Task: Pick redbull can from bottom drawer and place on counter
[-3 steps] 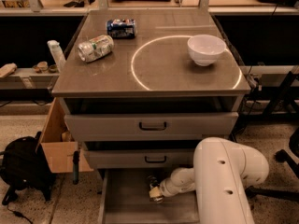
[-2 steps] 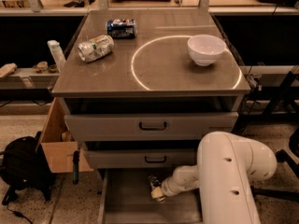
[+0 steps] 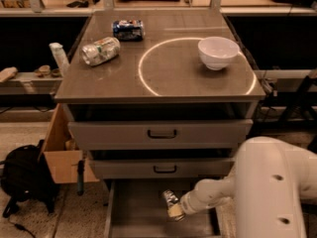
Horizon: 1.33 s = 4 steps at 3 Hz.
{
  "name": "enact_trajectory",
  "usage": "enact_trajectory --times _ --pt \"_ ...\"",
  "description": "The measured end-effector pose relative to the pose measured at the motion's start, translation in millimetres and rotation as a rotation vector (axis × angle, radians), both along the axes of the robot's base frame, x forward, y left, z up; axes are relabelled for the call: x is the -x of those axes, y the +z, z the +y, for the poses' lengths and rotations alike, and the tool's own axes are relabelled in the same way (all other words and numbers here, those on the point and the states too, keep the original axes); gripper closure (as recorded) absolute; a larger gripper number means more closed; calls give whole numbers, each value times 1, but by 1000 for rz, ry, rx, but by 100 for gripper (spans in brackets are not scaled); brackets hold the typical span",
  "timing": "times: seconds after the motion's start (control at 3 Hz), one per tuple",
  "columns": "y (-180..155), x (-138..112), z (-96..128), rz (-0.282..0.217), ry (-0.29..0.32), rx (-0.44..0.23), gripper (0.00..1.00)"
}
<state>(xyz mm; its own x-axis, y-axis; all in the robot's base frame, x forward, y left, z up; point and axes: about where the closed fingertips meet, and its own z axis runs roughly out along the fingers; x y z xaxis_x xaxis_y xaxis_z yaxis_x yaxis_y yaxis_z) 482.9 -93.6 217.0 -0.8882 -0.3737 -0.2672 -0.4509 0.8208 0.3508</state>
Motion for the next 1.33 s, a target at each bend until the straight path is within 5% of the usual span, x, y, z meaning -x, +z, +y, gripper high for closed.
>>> enact_trajectory --times 0.67,1.0,1.33 --pt "58 46 -38 -80 -21 7 100" --pt "93 52 -49 -115 -26 1 100" --pt "164 41 -53 -142 -18 -18 100"
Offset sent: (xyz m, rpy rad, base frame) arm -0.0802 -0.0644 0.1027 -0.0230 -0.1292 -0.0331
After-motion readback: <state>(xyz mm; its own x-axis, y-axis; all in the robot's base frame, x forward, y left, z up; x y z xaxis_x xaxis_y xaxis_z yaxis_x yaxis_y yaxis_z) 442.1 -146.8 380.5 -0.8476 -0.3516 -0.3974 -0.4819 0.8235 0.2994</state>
